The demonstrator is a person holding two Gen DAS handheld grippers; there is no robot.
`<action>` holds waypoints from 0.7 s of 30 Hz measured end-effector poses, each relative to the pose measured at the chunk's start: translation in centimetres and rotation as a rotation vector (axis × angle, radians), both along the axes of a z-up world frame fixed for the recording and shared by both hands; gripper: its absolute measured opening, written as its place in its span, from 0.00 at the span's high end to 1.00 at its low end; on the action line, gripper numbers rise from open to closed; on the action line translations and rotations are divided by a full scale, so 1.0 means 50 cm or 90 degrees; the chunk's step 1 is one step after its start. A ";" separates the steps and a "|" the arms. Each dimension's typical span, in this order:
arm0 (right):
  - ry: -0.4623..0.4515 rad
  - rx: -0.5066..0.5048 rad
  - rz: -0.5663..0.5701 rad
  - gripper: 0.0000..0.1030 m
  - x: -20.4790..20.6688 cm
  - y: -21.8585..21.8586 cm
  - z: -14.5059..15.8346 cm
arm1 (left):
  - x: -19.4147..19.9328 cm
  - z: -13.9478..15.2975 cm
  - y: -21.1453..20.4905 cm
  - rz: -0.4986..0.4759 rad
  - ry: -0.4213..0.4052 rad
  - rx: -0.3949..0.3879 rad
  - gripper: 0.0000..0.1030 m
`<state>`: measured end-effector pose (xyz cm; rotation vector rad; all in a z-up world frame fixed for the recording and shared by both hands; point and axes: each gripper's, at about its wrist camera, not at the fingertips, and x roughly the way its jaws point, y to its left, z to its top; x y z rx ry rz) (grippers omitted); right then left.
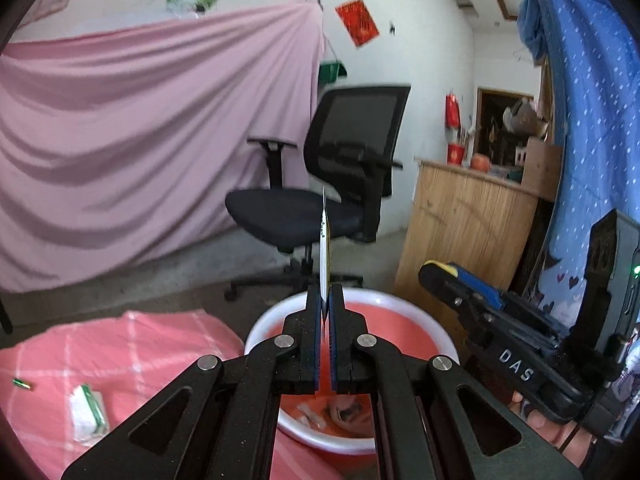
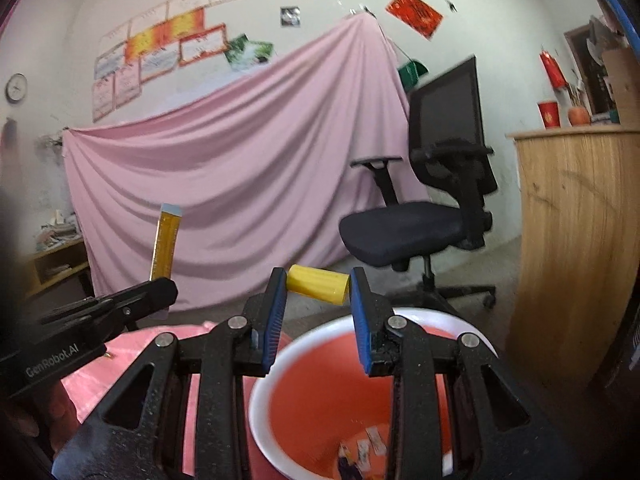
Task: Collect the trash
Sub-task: 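Carry the cylinder and tube over the bucket and open both tools to drop them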
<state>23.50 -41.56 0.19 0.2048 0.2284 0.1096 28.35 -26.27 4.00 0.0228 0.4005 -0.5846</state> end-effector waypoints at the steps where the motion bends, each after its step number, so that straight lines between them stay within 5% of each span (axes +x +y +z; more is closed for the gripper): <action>1: 0.013 0.002 -0.005 0.50 0.006 -0.005 -0.005 | 0.007 -0.006 -0.006 0.000 0.012 0.003 0.99; 17: 0.131 0.063 -0.017 0.49 0.060 -0.050 -0.053 | 0.085 -0.072 -0.066 -0.015 0.179 0.047 0.97; 21: 0.138 0.066 -0.021 0.48 0.063 -0.053 -0.054 | 0.089 -0.076 -0.049 0.001 0.191 0.044 0.81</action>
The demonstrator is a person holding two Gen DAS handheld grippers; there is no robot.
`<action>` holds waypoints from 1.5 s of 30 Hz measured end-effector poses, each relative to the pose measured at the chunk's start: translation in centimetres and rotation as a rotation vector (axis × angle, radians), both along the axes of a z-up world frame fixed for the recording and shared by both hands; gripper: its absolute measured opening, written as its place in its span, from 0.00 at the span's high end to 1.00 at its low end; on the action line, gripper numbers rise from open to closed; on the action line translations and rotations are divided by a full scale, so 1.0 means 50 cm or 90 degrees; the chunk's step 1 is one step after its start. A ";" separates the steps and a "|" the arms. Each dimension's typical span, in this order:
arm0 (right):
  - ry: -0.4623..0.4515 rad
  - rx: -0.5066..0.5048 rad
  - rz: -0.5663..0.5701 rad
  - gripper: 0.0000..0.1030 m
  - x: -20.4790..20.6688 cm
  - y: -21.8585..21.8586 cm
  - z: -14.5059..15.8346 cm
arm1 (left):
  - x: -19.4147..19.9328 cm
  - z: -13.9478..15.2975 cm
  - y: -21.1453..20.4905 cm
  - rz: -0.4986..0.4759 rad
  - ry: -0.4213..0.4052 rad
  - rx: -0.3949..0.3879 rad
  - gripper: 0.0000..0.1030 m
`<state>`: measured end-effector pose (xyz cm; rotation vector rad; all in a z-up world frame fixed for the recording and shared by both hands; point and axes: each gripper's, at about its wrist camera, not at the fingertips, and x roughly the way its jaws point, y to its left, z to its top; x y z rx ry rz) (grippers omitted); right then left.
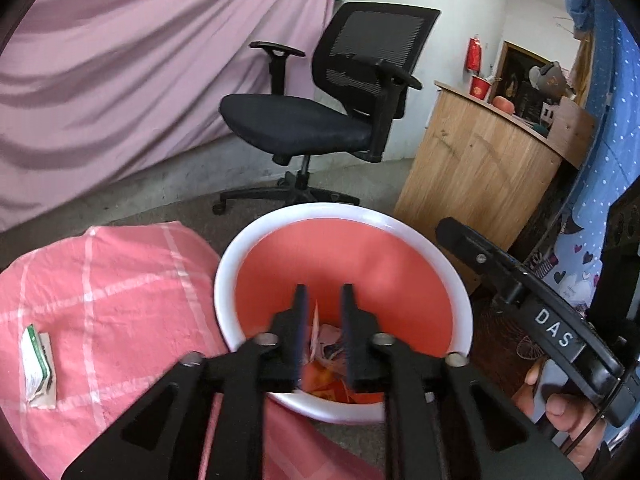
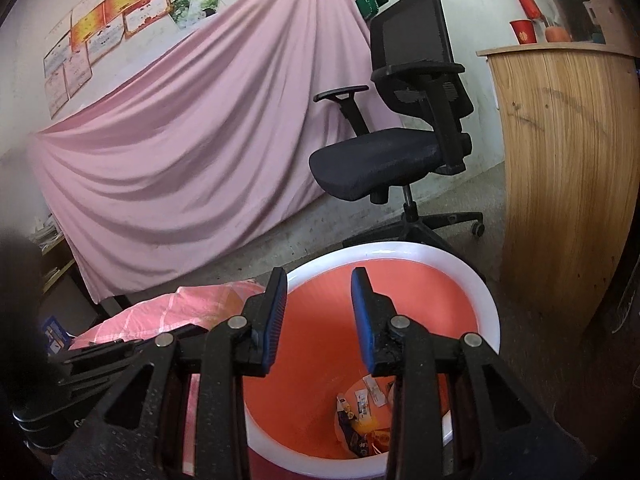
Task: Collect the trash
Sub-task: 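Carry the cylinder and tube over the bucket and open both tools to drop them, then move both tools back over the remaining trash on the table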
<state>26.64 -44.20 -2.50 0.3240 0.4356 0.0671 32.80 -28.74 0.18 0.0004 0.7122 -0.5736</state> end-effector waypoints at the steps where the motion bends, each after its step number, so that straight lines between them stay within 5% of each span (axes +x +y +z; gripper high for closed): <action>1: 0.000 0.000 -0.001 0.48 0.000 0.000 0.000 | -0.003 0.001 0.008 0.005 -0.003 -0.001 0.79; 5: 0.000 0.000 0.000 0.45 0.004 -0.002 0.000 | -0.010 0.009 0.032 0.020 -0.017 -0.001 0.76; 8: -0.009 -0.004 0.001 0.40 0.001 0.005 0.006 | -0.021 0.018 0.057 0.042 -0.037 -0.007 0.62; 15: -0.068 -0.007 -0.003 0.18 -0.015 0.032 0.038 | -0.057 0.054 0.137 0.111 -0.099 -0.026 0.54; 19: -0.121 0.002 0.006 0.00 -0.029 0.060 0.067 | -0.084 0.083 0.200 0.172 -0.148 -0.041 0.29; 20: -0.132 0.002 0.008 0.00 -0.032 0.067 0.073 | -0.089 0.089 0.214 0.187 -0.159 -0.042 0.15; 22: -0.168 0.000 0.015 0.00 -0.043 0.091 0.087 | -0.107 0.101 0.249 0.230 -0.195 -0.044 0.03; 26: -0.214 -0.002 0.037 0.00 -0.052 0.136 0.109 | -0.142 0.114 0.324 0.303 -0.250 -0.064 0.02; 36: -0.282 -0.037 0.133 0.00 -0.058 0.295 0.131 | -0.218 0.108 0.480 0.413 -0.318 -0.014 0.02; 45: -0.232 -0.106 0.233 0.00 -0.031 0.427 0.105 | -0.248 0.052 0.588 0.442 -0.283 0.052 0.02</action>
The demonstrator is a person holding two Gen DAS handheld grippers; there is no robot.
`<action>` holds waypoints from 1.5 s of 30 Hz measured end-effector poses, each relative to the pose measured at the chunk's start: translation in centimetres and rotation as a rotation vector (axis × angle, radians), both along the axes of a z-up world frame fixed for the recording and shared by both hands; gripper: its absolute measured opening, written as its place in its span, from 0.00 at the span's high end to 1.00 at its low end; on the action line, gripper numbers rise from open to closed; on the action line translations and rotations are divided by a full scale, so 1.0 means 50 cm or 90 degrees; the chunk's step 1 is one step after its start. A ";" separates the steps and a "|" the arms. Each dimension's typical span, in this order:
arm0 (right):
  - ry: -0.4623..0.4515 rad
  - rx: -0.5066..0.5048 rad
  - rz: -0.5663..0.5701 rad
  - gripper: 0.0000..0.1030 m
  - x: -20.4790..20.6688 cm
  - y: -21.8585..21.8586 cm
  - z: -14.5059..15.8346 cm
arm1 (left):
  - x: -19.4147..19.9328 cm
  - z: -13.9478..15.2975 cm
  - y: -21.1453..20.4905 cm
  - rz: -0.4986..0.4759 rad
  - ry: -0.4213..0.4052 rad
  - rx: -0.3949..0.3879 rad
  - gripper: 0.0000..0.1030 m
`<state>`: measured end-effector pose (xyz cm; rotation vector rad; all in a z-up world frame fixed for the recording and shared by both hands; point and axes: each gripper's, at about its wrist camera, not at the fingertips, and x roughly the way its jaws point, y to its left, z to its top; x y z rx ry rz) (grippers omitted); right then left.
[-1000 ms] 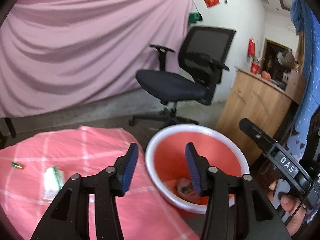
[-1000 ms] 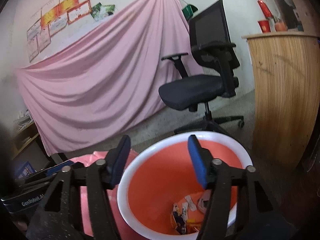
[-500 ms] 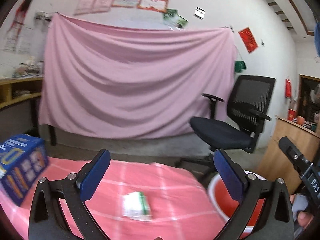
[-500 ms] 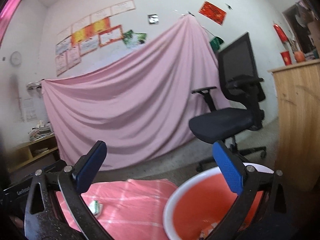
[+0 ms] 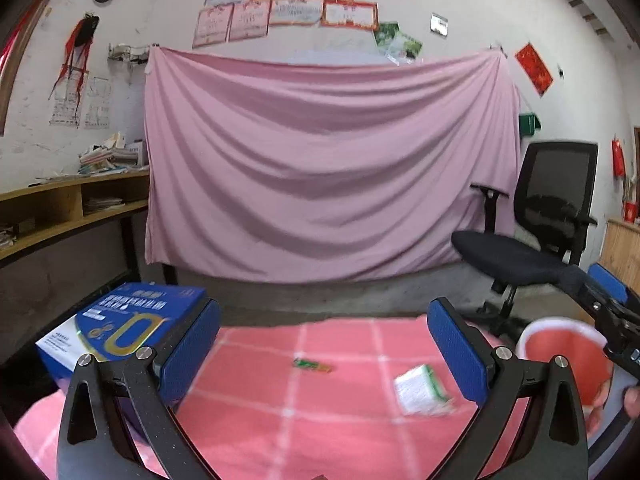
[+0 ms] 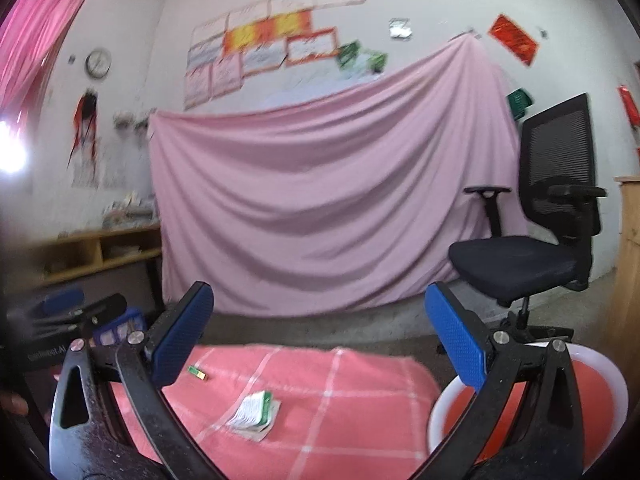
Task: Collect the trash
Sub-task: 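Move both tools back over the remaining trash on the table, then close the right tool on the white-green medicine box while the left tool grasps the green battery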
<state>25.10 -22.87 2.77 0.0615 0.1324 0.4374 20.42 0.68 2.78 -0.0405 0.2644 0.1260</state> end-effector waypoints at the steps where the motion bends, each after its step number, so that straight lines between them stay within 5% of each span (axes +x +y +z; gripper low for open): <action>1: 0.015 -0.010 0.005 0.00 0.005 0.004 -0.009 | -0.001 -0.007 0.008 0.000 0.011 0.004 0.02; 9: 0.195 -0.092 0.053 0.00 0.084 0.061 -0.083 | 0.021 -0.056 0.025 -0.011 0.106 0.015 0.02; 19: 0.383 -0.230 0.128 0.05 0.160 0.141 -0.183 | 0.087 -0.094 0.051 -0.004 0.252 -0.035 0.02; 29: 0.417 -0.307 0.164 0.13 0.174 0.201 -0.212 | 0.147 -0.121 0.058 -0.006 0.327 -0.040 0.19; 34: 0.426 -0.335 0.182 0.13 0.186 0.233 -0.227 | 0.182 -0.135 0.073 -0.010 0.358 -0.057 0.19; 39: 0.440 -0.313 0.181 0.27 0.205 0.218 -0.229 | 0.214 -0.148 0.089 -0.016 0.392 -0.084 0.19; 45: 0.445 -0.279 0.181 0.29 0.214 0.191 -0.224 | 0.265 -0.151 0.080 -0.031 0.408 -0.057 0.19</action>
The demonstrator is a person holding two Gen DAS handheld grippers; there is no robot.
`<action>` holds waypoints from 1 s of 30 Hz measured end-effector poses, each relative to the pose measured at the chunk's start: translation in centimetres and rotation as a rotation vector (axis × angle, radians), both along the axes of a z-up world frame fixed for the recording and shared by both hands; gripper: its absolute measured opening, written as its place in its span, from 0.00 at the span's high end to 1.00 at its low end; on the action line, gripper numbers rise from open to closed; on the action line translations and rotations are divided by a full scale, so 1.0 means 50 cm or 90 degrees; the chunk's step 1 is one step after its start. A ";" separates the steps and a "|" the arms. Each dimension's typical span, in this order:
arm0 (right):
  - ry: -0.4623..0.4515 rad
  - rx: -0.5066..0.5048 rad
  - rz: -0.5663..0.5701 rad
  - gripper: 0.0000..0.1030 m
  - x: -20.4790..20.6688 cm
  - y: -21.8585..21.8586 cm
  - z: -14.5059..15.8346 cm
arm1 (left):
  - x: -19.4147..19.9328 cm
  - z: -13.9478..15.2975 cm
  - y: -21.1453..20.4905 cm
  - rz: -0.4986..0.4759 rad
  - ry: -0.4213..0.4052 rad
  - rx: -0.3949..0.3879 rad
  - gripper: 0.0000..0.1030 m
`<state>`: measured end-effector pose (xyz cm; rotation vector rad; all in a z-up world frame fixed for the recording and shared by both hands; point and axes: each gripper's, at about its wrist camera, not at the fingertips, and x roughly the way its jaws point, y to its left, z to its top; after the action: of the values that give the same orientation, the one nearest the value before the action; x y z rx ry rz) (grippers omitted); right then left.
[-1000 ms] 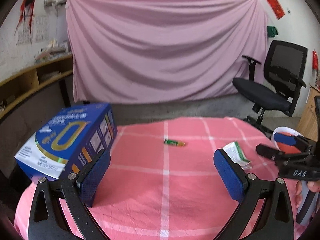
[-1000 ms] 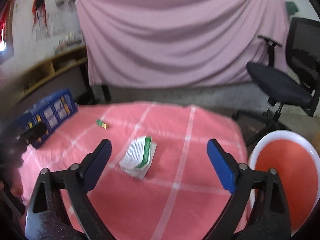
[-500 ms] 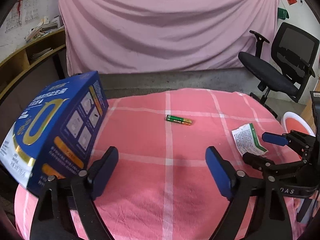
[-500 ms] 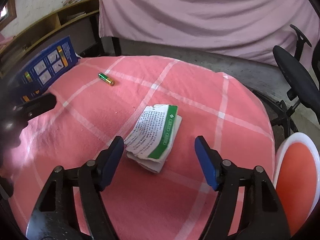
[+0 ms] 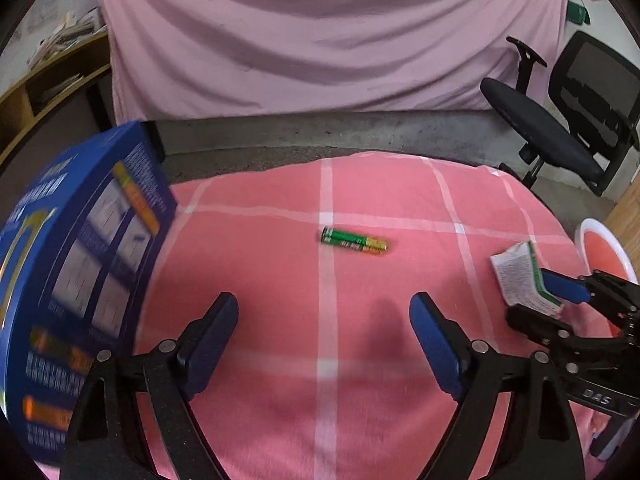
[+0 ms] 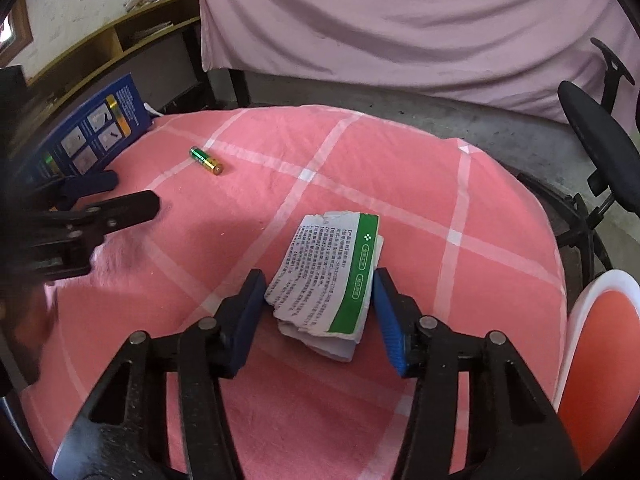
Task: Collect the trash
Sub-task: 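Close the right tool on the white-green medicine box while the left tool grasps the green battery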
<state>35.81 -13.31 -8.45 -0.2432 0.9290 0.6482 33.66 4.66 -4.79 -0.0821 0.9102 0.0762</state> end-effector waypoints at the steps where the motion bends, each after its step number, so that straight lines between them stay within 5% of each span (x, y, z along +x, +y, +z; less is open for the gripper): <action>1: 0.001 0.004 -0.004 0.29 0.003 -0.004 0.000 | 0.011 -0.002 -0.002 -0.005 0.003 0.007 0.19; 13: 0.028 0.056 -0.021 0.29 0.024 -0.030 0.002 | 0.099 -0.038 -0.018 -0.059 0.042 0.065 0.20; 23: 0.033 0.065 -0.022 0.29 0.023 -0.037 0.002 | 0.098 -0.040 -0.046 -0.104 0.041 0.063 0.63; 30: 0.018 0.074 -0.024 0.30 0.008 -0.052 0.013 | 0.069 -0.031 -0.063 -0.094 0.038 0.055 0.63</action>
<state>36.19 -15.93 -7.81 -0.1128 0.9171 0.6695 37.10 1.52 -6.32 0.0675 0.9692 -0.0189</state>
